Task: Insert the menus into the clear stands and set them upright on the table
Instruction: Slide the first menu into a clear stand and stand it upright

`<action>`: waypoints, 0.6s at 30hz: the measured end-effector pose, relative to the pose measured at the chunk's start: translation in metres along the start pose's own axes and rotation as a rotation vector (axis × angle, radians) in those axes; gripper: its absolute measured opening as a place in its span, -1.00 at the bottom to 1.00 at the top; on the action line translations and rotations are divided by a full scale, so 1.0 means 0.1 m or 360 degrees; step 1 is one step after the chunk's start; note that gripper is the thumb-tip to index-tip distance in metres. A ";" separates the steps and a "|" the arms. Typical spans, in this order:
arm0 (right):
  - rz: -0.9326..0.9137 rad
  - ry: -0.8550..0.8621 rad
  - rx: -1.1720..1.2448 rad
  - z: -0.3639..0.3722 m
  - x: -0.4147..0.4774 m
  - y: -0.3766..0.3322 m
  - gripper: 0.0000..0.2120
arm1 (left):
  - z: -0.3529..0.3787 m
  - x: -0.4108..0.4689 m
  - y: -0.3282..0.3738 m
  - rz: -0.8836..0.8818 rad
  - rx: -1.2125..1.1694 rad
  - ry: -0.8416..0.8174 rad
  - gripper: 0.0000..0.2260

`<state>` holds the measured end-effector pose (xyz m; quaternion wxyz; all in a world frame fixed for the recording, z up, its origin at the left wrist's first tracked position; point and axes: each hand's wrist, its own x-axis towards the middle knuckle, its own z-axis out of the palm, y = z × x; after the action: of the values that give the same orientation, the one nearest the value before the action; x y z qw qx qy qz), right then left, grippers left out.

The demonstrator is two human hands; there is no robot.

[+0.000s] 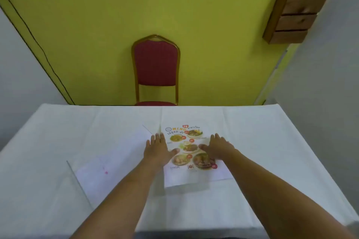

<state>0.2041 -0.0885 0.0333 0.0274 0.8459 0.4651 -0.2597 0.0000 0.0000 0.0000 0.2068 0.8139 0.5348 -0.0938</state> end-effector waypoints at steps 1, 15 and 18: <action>0.0048 -0.0031 0.0053 0.03 0.01 0.05 -0.19 | 0.05 -0.01 0.03 -0.0019 -0.0015 -0.0032 -0.07; 0.0172 0.0027 0.1022 0.34 0.04 0.21 -0.40 | 0.08 -0.13 0.37 -0.0576 -0.1275 0.0079 -0.37; 0.0172 0.0104 0.1096 0.38 -0.03 0.22 -0.42 | 0.05 -0.16 0.37 -0.0633 -0.1433 0.0099 -0.66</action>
<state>0.2050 -0.1140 -0.0021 -0.2608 0.8367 0.3054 -0.3722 0.0275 -0.0278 0.0099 0.5001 0.5283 0.6731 0.1332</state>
